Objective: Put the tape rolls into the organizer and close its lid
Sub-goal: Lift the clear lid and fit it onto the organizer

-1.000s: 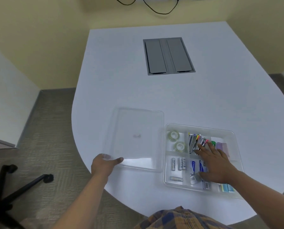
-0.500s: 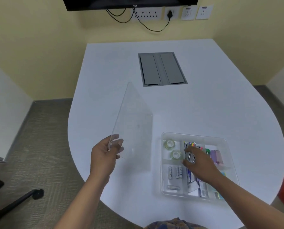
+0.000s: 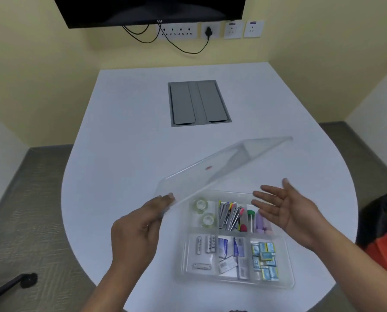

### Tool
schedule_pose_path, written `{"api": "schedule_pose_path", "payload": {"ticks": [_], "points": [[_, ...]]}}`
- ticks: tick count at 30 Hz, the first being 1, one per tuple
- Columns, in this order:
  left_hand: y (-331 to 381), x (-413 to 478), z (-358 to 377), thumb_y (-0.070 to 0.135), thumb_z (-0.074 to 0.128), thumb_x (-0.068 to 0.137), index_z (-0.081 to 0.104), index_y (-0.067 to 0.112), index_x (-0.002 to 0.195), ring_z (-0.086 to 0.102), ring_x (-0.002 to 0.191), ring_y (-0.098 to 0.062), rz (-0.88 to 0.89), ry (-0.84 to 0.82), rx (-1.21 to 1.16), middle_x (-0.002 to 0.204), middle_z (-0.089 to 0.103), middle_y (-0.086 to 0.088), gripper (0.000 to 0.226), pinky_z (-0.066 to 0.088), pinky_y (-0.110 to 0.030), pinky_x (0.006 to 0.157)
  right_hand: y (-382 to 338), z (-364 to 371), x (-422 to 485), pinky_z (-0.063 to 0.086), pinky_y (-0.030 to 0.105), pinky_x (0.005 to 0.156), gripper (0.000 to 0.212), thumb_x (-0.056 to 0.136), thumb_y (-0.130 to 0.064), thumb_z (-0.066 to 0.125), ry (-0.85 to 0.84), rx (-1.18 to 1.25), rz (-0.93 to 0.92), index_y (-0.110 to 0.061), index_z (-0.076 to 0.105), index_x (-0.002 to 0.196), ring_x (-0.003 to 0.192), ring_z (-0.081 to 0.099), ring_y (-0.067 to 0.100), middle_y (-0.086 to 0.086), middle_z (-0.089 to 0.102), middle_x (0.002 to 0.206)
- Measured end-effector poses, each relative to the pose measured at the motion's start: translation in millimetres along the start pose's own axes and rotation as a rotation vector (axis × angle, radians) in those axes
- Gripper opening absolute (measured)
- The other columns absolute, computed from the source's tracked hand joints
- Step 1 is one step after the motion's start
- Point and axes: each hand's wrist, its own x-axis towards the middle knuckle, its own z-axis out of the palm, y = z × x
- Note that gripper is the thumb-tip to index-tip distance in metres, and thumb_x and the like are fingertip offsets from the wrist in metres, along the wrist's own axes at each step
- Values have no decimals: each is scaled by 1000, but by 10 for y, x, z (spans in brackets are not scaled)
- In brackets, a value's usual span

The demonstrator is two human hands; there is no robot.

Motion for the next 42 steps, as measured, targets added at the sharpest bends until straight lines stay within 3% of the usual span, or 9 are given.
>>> {"api": "schedule_pose_path", "payload": {"ticks": [5, 10, 13, 17, 20, 26, 32, 37, 42], "points": [[107, -73, 263, 2, 48, 89, 64, 34, 113, 60, 119, -11, 315, -71, 151, 117, 67, 19, 44, 59, -30, 67, -237, -560, -80, 61, 36, 77, 67, 90, -59, 47, -24, 250, 56, -1, 61, 120, 103, 70, 31, 19, 69, 120], [131, -147, 452, -6, 53, 86, 68, 28, 109, 57, 124, -14, 466, -197, 182, 122, 67, 12, 44, 58, -29, 61, -89, -905, -171, 61, 25, 64, 29, 91, -18, 60, 111, 94, 70, -5, 65, 117, 95, 74, 22, 14, 72, 117], [107, -181, 539, 11, 58, 91, 61, 31, 124, 48, 130, -4, 251, -220, 120, 140, 54, 14, 40, 54, -18, 84, 80, -1051, -229, 60, 23, 62, 29, 92, 1, 56, 150, 85, 67, -10, 66, 116, 93, 74, 23, 14, 73, 113], [42, -123, 610, -2, 61, 90, 38, 39, 140, 63, 109, -1, -562, -174, -377, 136, 55, 16, 69, 54, -18, 79, 246, -1116, -319, 60, 23, 62, 33, 93, 3, 52, 155, 115, 80, -14, 67, 118, 92, 74, 24, 13, 74, 111], [-44, -30, 617, 19, 56, 97, 57, 18, 120, 74, 90, -23, -957, -142, -703, 109, 74, -6, 23, 55, -31, 75, 363, -1118, -386, 60, 23, 63, 34, 95, 1, 52, 137, 67, 66, -18, 66, 119, 87, 75, 23, 12, 74, 111], [-153, -97, 694, 13, 75, 82, 67, 15, 110, 71, 66, -18, -831, -317, -419, 70, 71, -6, 29, 56, -21, 59, 509, -1059, -470, 56, 33, 75, 35, 94, -11, 59, 194, -161, -23, -33, 58, 121, 91, 74, 26, 5, 76, 104], [-306, -219, 830, 13, 76, 81, 66, 20, 108, 69, 69, -32, -826, -344, -214, 82, 72, -4, 30, 59, -44, 73, 675, -1045, -352, 54, 34, 75, 39, 89, -7, 67, 348, -377, -103, -25, 62, 123, 90, 69, 24, 4, 70, 102], [-463, -311, 934, 16, 78, 79, 68, 21, 107, 67, 62, -14, -792, -374, -82, 84, 69, 2, 30, 48, -20, 59, 836, -1073, -205, 50, 31, 71, 38, 87, -10, 71, 435, -458, -135, -28, 65, 120, 89, 63, 19, 1, 63, 104], [-594, -305, 1021, 15, 75, 81, 68, 19, 110, 65, 76, -9, -782, -330, 1, 82, 67, 6, 30, 44, -24, 67, 970, -1059, -73, 46, 37, 78, 39, 86, -7, 71, 441, -521, -116, -25, 66, 120, 88, 61, 18, 0, 63, 95]]}}
